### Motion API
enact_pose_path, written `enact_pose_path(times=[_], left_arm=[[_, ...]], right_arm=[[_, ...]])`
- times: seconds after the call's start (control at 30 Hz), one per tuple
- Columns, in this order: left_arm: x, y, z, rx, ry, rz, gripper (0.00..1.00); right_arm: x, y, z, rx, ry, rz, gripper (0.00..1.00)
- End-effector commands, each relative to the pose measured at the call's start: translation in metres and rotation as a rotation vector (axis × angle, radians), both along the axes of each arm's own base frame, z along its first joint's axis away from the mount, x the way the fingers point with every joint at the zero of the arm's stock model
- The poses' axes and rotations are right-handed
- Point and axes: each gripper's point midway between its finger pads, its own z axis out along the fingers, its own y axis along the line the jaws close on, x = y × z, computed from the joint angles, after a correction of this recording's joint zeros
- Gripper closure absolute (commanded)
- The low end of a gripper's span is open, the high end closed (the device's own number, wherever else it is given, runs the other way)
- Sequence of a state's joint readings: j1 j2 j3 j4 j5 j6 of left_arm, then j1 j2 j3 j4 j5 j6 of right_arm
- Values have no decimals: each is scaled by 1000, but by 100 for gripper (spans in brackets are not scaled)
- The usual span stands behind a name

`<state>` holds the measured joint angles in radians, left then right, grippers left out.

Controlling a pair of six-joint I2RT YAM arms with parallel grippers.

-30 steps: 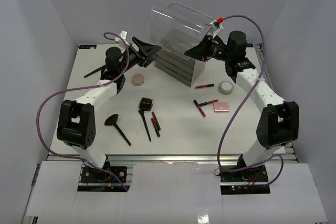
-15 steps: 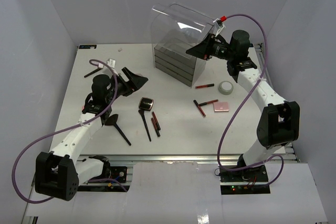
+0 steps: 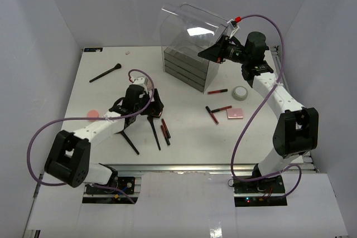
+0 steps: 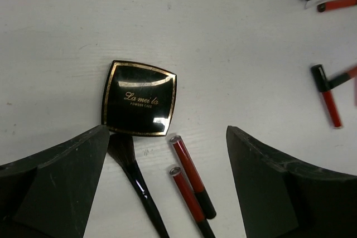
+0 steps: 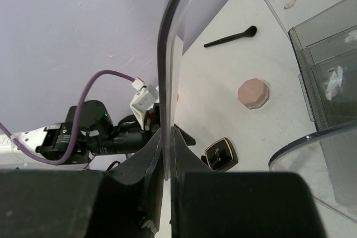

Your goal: Organize the makeup

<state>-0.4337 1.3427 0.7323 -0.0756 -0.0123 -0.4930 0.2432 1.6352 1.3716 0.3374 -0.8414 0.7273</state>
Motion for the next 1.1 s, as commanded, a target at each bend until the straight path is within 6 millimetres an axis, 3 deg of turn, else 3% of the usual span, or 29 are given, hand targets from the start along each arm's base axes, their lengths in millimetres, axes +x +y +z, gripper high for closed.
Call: enact_pose_path(times=[0.0,0.27,0.57,0.8,1.07], left_arm=[[29,-4,4,171,-98,6,2],[47,0,-15,302,-84,17,2],[43,-10,-45,303,-1,-39,3],[37,-15,-48,281,21,-61,6],[31,-13,-63,286,67,-51,25]], right_arm=[[-9,0,35,36,-142,36,91],[-11,0,32,36,-134,47,91],[-11,1,29,41,-120,51,91],[-12,0,29,42,-119,52,91],[-13,0,28,43,-113,52,91]])
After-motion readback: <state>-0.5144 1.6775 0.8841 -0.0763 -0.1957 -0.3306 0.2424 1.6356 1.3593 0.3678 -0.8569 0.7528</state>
